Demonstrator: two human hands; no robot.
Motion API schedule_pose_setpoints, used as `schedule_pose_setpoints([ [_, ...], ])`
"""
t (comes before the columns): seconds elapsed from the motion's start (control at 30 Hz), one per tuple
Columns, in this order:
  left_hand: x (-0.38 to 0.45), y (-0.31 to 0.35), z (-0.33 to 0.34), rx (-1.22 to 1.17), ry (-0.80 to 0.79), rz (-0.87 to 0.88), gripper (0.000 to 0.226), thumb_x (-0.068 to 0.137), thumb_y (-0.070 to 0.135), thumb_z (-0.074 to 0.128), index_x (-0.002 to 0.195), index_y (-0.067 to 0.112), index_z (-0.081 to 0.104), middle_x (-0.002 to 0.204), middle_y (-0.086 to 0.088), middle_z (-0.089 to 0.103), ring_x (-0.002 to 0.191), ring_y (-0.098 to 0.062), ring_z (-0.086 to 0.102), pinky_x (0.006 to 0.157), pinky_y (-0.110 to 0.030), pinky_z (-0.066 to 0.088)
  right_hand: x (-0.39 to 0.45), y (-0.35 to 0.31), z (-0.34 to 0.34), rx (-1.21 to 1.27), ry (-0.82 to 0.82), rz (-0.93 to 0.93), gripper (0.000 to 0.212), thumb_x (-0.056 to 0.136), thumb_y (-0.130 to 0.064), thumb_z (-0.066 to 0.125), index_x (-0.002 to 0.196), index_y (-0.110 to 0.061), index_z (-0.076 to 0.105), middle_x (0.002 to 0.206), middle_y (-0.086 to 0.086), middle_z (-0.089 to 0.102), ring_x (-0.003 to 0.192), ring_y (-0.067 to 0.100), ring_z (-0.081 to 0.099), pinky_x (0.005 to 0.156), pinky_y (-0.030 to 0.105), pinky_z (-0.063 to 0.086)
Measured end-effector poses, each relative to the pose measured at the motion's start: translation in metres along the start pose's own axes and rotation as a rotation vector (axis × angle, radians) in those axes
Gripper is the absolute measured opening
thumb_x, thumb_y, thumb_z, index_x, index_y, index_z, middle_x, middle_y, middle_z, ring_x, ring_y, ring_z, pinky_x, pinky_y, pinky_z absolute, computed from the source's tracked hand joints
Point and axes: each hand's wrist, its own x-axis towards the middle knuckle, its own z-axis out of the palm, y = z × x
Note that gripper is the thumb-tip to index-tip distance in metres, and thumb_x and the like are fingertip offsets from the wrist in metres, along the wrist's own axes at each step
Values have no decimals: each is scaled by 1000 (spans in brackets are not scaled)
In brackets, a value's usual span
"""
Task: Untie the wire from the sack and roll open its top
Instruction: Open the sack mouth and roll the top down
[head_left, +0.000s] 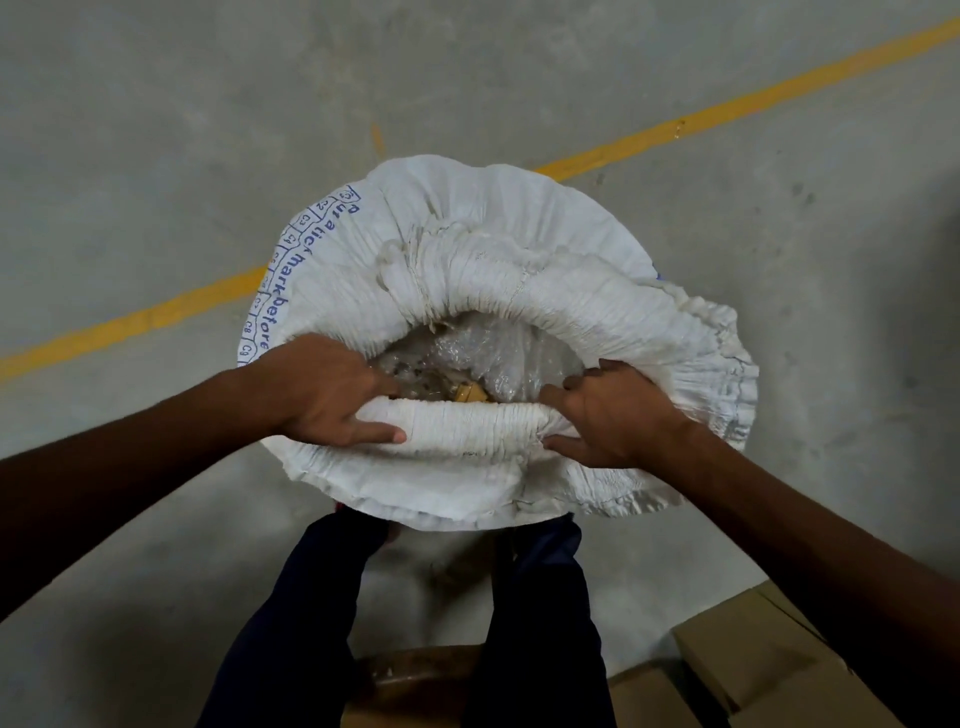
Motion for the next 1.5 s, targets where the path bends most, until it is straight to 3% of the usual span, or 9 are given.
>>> schedule_pose_setpoints([
  [0.13,-1,2,-7,122,-92,-60,74,91,83,28,133,30,58,106,-2,71,99,-26,70,73,-36,45,-1,5,1,61,-73,-38,61,96,-63,56,140,-21,50,98,12,76,96,35,70,105,44,46],
  [0.3,5,19,-13,149,-223,92,56,102,69,35,118,27,67,110,-3,72,103,-27,69,82,-36,46,1,0,-3,112,-100,-99,54,100,-53,59,141,-21,47,112,10,73,101,33,70,78,40,53],
  [0.5,11,33,-13,114,-313,128,61,98,73,43,100,18,70,100,-7,73,98,-30,68,73,-34,38,5,-3,-4,301,-80,-66,56,92,-66,61,133,-27,58,113,2,74,100,26,70,78,37,54],
  [0.6,19,34,-16,25,-254,-16,87,85,92,27,87,17,71,81,-3,69,78,-24,67,66,-33,41,9,-6,-9,451,17,66,66,91,-81,43,122,-27,65,100,-1,76,89,21,71,77,36,56],
  [0.7,31,24,-20,-219,-75,-238,92,83,93,15,93,20,70,77,1,68,71,-19,65,66,-34,48,13,-7,-8,555,173,252,50,103,-58,45,134,-21,56,105,6,75,93,27,72,80,39,56],
  [0.83,44,12,-22,-343,111,-446,74,92,70,55,141,16,41,91,-10,69,90,-36,70,73,-39,50,19,-6,-4,562,326,490,68,98,-33,60,156,-14,31,128,20,68,117,40,66,94,54,57],
  [1.0,41,11,-16,-507,351,-508,94,84,58,77,149,17,24,92,-8,71,83,-34,71,72,-43,57,29,1,-10,746,406,580,91,92,-23,70,162,-13,12,147,25,53,133,43,54,104,58,50],
  [1.2,24,11,-17,-586,639,-760,85,79,51,85,134,2,43,119,-22,72,107,-46,70,89,-53,58,36,5,-22,671,468,633,77,97,-22,67,159,-5,24,158,30,39,129,52,56,103,59,50],
  [1.5,32,15,-32,-291,463,-576,54,85,44,76,132,26,56,113,-4,76,100,-35,71,74,-44,56,60,6,-40,869,661,603,78,96,-8,57,163,-9,17,161,28,34,135,42,54,112,50,47],
])
